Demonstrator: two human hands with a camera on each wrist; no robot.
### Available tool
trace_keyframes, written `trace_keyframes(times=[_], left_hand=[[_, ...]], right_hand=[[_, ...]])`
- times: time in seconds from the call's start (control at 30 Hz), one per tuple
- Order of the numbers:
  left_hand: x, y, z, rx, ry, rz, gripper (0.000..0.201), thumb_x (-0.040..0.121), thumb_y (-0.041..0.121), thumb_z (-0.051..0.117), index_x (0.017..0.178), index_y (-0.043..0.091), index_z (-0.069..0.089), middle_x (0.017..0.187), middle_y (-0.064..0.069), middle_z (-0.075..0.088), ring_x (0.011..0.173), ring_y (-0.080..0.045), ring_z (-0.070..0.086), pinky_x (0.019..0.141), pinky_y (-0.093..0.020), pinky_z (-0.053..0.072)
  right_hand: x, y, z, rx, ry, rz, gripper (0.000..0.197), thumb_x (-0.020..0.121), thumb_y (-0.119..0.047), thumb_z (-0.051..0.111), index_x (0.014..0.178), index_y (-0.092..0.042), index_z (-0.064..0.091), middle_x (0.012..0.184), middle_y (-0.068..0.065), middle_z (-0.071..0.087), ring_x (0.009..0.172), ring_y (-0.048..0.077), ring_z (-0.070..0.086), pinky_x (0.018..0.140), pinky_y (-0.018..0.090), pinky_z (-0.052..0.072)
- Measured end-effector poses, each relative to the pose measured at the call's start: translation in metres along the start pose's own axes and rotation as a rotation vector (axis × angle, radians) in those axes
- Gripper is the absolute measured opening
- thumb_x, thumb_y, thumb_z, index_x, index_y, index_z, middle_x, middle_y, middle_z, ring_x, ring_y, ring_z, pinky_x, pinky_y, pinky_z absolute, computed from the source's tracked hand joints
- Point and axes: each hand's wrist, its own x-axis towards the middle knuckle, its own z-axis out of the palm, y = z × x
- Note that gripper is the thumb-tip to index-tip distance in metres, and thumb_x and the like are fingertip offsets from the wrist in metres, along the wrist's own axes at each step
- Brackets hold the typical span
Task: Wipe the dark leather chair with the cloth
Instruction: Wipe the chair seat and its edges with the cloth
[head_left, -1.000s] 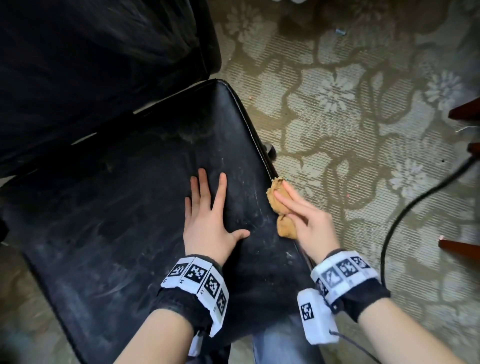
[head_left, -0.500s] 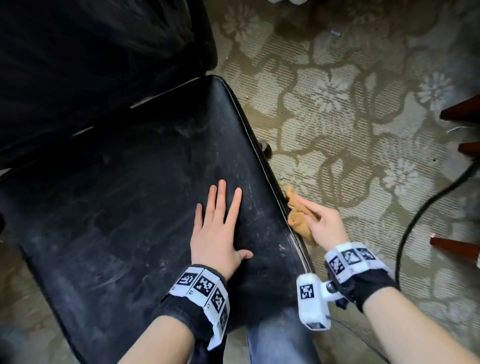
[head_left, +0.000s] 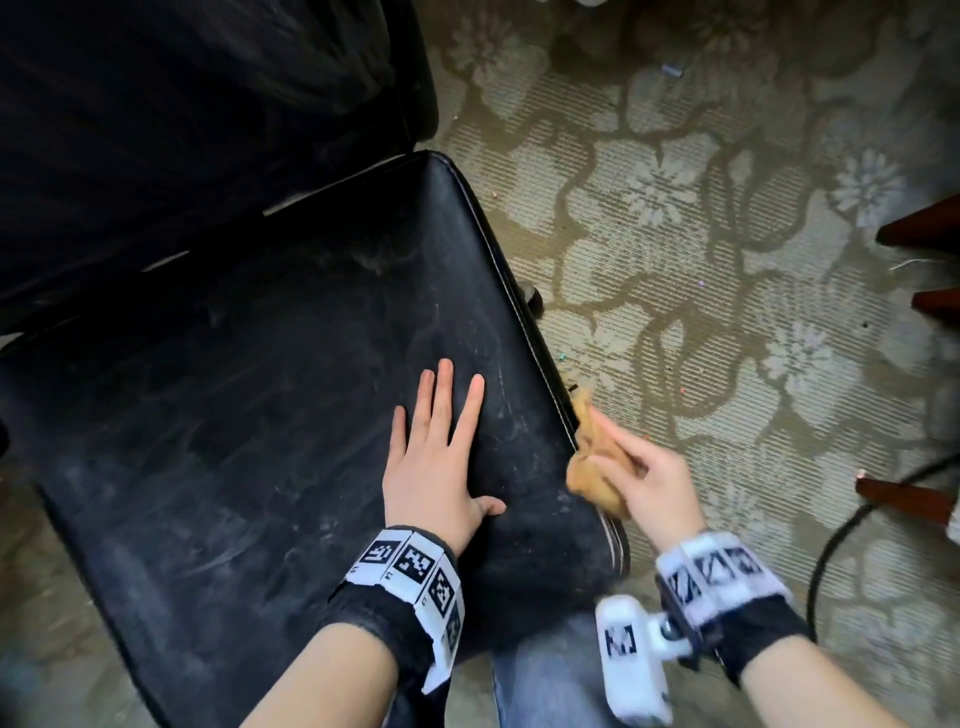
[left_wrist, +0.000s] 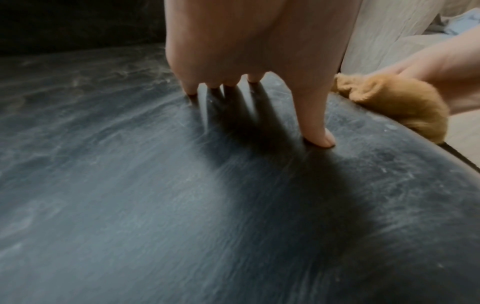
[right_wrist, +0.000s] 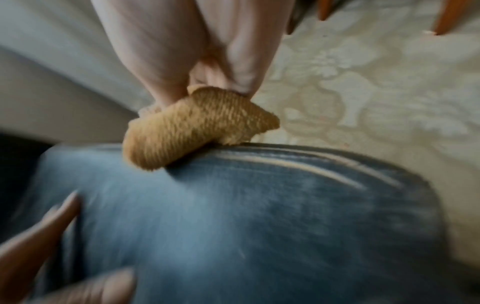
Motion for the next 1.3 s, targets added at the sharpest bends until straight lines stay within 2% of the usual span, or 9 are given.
trace_keyframes(times=[0.2, 0.37, 0.47, 0.57, 0.7, 0.9, 1.13, 1.2, 1.3], left_hand=[[-0.001, 0.004, -0.002, 0.022, -0.008, -0.014, 0.126, 0.068, 0.055, 0.070, 0.137, 0.027, -0.032, 0.146, -0.003, -0.038, 0.135, -0.019, -0.032, 0.116, -0.040, -0.006], [-0.001, 0.009, -0.002, 0.066, -0.011, 0.015, 0.123, 0.073, 0.049, 0.069, 0.141, 0.014, -0.026, 0.145, -0.003, -0.039, 0.133, -0.017, -0.033, 0.116, -0.038, -0.005], [0.002, 0.008, -0.001, 0.082, -0.013, 0.023, 0.124, 0.073, 0.049, 0.069, 0.138, 0.012, -0.030, 0.144, -0.002, -0.040, 0.133, -0.016, -0.033, 0.115, -0.037, -0.007], [-0.001, 0.008, -0.001, 0.058, -0.032, 0.028, 0.124, 0.072, 0.047, 0.070, 0.138, 0.012, -0.029, 0.144, -0.002, -0.040, 0.134, -0.017, -0.032, 0.115, -0.038, -0.007], [-0.002, 0.010, -0.002, 0.060, -0.031, 0.015, 0.124, 0.072, 0.046, 0.071, 0.135, 0.013, -0.031, 0.143, -0.001, -0.040, 0.134, -0.018, -0.032, 0.116, -0.038, -0.006], [0.000, 0.010, -0.002, 0.055, -0.026, 0.015, 0.123, 0.073, 0.047, 0.069, 0.133, 0.014, -0.033, 0.143, -0.001, -0.040, 0.134, -0.017, -0.032, 0.116, -0.037, -0.007], [0.001, 0.009, 0.002, 0.058, -0.016, 0.010, 0.123, 0.073, 0.045, 0.070, 0.136, 0.013, -0.031, 0.143, -0.001, -0.040, 0.132, -0.016, -0.034, 0.115, -0.037, -0.008], [0.002, 0.009, 0.001, 0.061, -0.010, 0.013, 0.124, 0.073, 0.046, 0.070, 0.137, 0.013, -0.031, 0.143, -0.001, -0.040, 0.132, -0.016, -0.035, 0.115, -0.037, -0.009], [0.002, 0.009, 0.001, 0.056, -0.013, 0.018, 0.124, 0.072, 0.046, 0.070, 0.138, 0.013, -0.030, 0.142, 0.000, -0.041, 0.130, -0.016, -0.036, 0.115, -0.037, -0.009]], right_hand=[[-0.040, 0.027, 0.015, -0.213, -0.086, -0.189, 0.065, 0.080, 0.010, 0.062, 0.128, -0.033, 0.051, 0.144, -0.031, 0.029, 0.133, -0.010, 0.030, 0.106, 0.003, 0.023], [-0.011, 0.034, -0.009, 0.005, 0.096, 0.113, 0.058, 0.084, 0.014, 0.055, 0.118, -0.032, 0.052, 0.131, 0.000, 0.056, 0.081, -0.030, 0.051, 0.077, -0.006, 0.039], [-0.031, 0.023, -0.004, 0.154, -0.004, 0.062, 0.059, 0.081, 0.012, 0.060, 0.120, -0.030, 0.051, 0.136, -0.011, 0.048, 0.107, -0.024, 0.048, 0.088, -0.004, 0.037], [-0.060, 0.036, 0.016, -0.102, -0.116, -0.088, 0.079, 0.077, 0.009, 0.067, 0.129, -0.046, 0.044, 0.147, -0.031, 0.025, 0.136, -0.007, 0.027, 0.110, 0.010, 0.023], [-0.053, 0.046, 0.007, -0.121, -0.089, -0.111, 0.075, 0.080, 0.013, 0.061, 0.125, -0.047, 0.050, 0.143, -0.033, 0.030, 0.131, -0.009, 0.034, 0.108, 0.009, 0.028], [-0.032, 0.046, -0.014, 0.276, 0.063, 0.199, 0.057, 0.083, 0.016, 0.054, 0.119, -0.028, 0.053, 0.133, 0.005, 0.054, 0.093, -0.018, 0.059, 0.083, 0.001, 0.045], [-0.071, 0.055, 0.002, -0.025, -0.166, 0.012, 0.088, 0.082, 0.013, 0.059, 0.125, -0.061, 0.038, 0.146, -0.035, 0.024, 0.134, -0.014, 0.023, 0.108, 0.005, 0.021], [-0.062, 0.057, -0.004, 0.002, -0.148, 0.073, 0.087, 0.082, 0.015, 0.057, 0.120, -0.062, 0.044, 0.143, -0.030, 0.035, 0.127, -0.016, 0.035, 0.104, 0.005, 0.029], [-0.048, 0.058, -0.019, 0.198, -0.030, 0.259, 0.066, 0.081, 0.018, 0.053, 0.121, -0.035, 0.049, 0.132, 0.000, 0.052, 0.091, -0.019, 0.059, 0.076, 0.001, 0.046]])
